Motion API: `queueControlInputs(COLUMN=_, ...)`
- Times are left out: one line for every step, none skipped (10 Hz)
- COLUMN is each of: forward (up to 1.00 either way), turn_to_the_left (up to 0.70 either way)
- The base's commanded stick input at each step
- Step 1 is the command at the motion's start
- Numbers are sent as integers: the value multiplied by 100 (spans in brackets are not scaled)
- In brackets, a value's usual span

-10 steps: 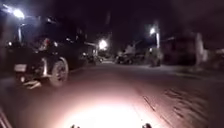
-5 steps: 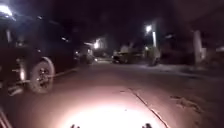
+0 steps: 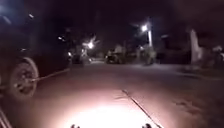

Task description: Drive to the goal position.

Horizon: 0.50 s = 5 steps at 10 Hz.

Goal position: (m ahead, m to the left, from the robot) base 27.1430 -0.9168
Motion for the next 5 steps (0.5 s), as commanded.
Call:
queueControlInputs(forward=85, turn_to_the_left=0)
queueControlInputs(forward=85, turn_to_the_left=0)
queueControlInputs(forward=85, turn_to_the_left=0)
queueControlInputs(forward=85, turn_to_the_left=0)
queueControlInputs(forward=85, turn_to_the_left=0)
